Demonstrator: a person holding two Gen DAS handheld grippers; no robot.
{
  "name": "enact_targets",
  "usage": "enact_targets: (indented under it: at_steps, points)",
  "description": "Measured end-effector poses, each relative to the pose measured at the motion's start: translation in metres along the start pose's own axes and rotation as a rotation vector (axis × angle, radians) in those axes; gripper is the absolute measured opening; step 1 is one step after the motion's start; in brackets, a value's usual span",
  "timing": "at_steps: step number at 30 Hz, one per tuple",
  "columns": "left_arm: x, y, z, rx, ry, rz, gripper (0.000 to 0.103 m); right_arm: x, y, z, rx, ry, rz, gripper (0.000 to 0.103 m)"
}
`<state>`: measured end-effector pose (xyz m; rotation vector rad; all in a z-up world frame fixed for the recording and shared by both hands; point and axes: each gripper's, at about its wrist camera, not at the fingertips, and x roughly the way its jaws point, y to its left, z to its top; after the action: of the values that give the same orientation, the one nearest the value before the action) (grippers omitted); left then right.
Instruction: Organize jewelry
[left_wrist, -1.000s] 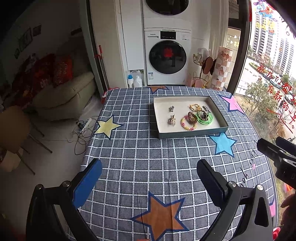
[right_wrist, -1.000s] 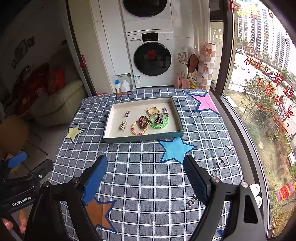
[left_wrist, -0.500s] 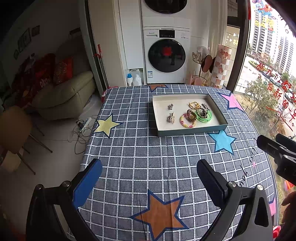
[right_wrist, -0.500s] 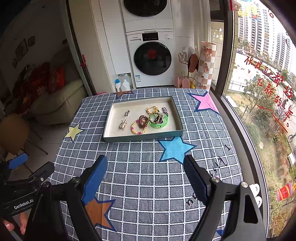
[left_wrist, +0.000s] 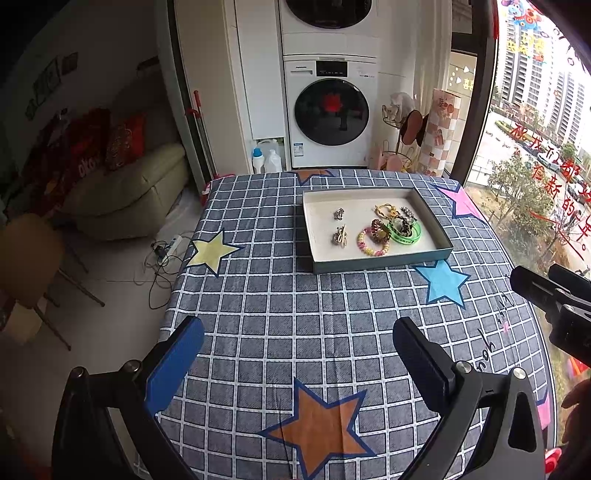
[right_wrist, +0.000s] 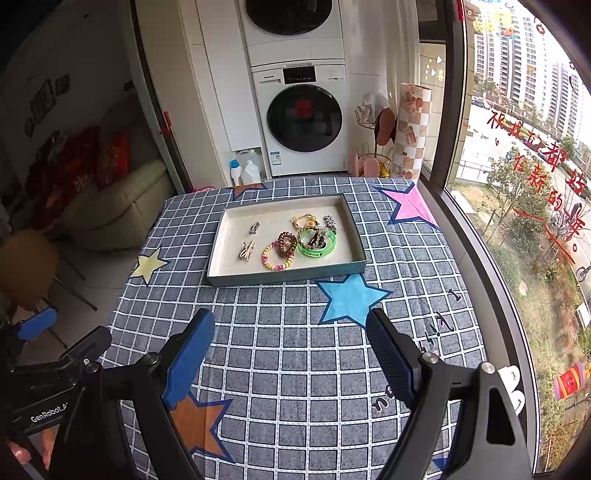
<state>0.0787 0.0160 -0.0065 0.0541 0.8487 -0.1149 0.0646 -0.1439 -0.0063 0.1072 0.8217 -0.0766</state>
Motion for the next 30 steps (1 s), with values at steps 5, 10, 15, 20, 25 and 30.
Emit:
enact_targets:
  at_steps: [5,10,15,20,25,30]
  points:
    - [-0.0001,0.0004,0.0002,0.001,-0.001,0.001,0.103,0.0,0.0002,-0.0003,0.0,0.0,0.001,0.086]
    - [-0.0002,0.0001,0.0,0.001,-0.001,0.001,0.103,0.0,0.0002,-0.0002,0.001,0.0,0.001,0.086]
    - [0.0001,0.0014,0.0002,-0.004,0.002,-0.001,0.103,0.0001,-0.0003,-0.0001,0.0,0.001,0.001,0.086]
    - [0.0009,0.0049,0.0003,-0.01,0.006,0.0,0.103,0.0,-0.0001,-0.0002,0.001,0.003,0.002,0.086]
    - [0.0023,0.0072,0.001,-0.02,0.013,-0.007,0.103,0.0002,0.0012,-0.0017,0.0,0.004,0.004,0.086]
    - [0.0024,0.0084,0.0012,-0.019,0.012,-0.009,0.103,0.0005,0.0031,-0.0042,-0.001,0.007,0.008,0.086]
